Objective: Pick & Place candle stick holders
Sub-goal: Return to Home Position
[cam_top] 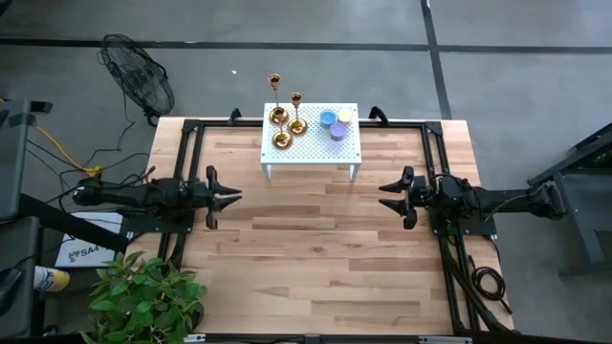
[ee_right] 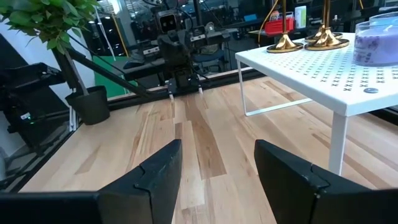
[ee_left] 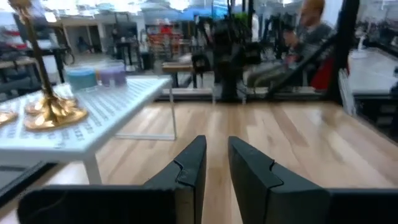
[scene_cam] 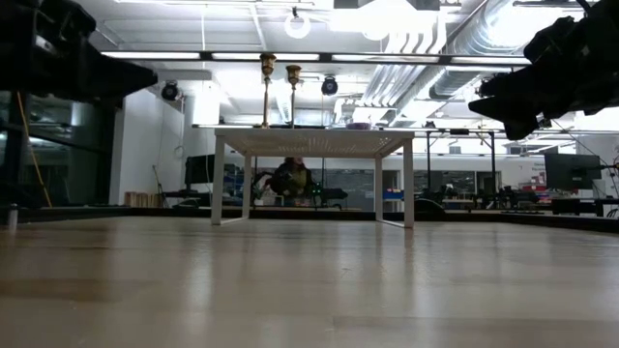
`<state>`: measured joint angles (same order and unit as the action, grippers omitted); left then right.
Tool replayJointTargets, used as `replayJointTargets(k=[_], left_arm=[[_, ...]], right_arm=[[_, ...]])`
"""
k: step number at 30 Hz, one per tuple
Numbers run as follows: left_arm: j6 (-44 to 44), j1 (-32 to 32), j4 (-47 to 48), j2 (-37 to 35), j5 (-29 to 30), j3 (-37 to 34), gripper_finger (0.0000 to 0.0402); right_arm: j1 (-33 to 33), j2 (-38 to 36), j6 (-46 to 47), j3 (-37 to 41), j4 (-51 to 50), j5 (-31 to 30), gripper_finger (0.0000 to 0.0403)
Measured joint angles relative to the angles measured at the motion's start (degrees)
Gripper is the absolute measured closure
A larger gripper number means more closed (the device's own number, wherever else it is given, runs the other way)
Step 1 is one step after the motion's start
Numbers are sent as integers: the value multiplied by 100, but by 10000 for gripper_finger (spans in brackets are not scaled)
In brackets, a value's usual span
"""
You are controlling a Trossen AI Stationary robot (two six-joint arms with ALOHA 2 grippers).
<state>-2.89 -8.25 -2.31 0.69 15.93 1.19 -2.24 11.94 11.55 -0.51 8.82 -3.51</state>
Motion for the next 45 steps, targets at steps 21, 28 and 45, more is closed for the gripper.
replayJointTargets(k=[21,28,45], left_arm=[[767,0,129,-28,-205,109,337],[767,0,129,-29,-203,116,337],[769,0,125,-29,-197,136,337]], right_arm=[[0,2,-2,0,0,2,206],[0,2,-3,2,0,4,206],[0,2,-4,2,0,4,206]])
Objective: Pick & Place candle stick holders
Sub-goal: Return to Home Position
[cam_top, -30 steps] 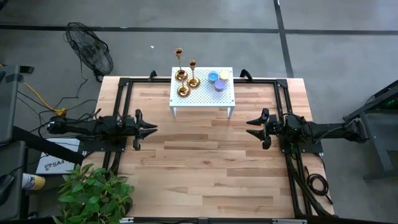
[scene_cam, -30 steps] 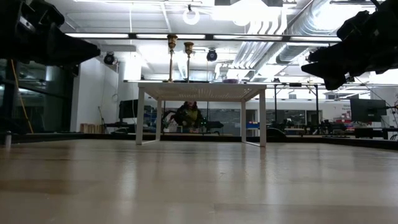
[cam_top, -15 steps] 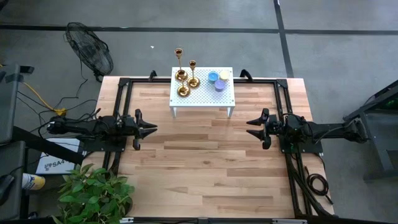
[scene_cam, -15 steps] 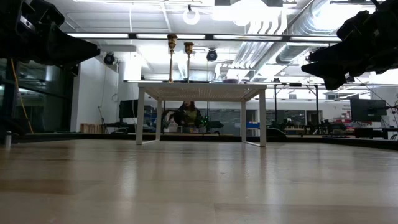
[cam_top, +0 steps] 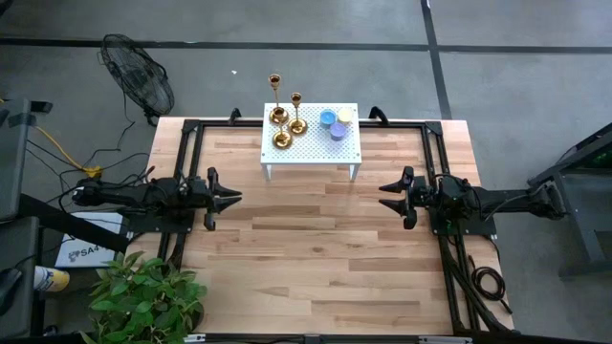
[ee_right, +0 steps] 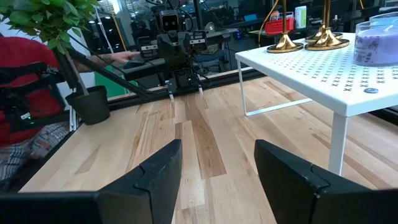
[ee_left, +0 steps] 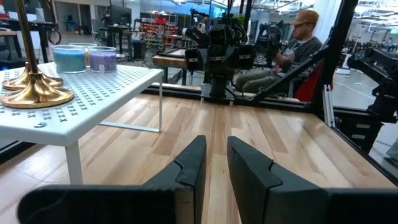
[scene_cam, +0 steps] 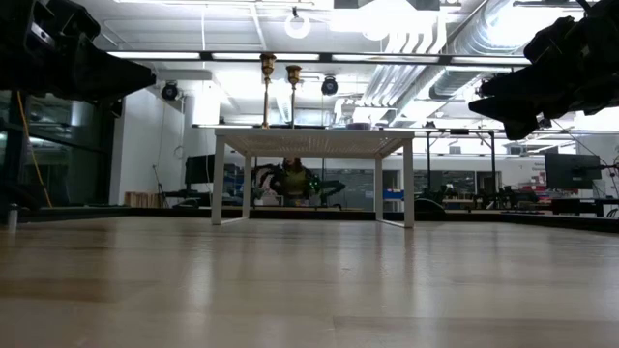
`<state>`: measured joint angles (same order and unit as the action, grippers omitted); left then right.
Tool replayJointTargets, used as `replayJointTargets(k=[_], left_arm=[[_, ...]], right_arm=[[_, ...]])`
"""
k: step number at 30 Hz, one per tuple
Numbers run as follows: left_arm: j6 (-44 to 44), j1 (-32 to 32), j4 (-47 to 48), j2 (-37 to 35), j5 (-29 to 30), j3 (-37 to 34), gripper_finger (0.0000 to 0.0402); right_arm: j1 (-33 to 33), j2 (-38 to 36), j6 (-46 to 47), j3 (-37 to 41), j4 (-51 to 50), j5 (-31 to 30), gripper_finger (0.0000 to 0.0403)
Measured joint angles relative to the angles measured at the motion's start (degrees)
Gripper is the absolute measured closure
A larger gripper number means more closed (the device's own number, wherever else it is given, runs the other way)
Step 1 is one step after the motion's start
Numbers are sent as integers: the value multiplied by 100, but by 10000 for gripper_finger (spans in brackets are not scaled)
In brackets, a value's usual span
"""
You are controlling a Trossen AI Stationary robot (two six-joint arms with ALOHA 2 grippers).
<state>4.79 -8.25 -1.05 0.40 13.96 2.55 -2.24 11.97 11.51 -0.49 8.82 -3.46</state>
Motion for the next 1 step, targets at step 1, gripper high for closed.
replayJointTargets(k=[1], left_arm=[[1,0,-1,0,0,2,337]], right_arm=[[0,0,0,0,0,0,206]])
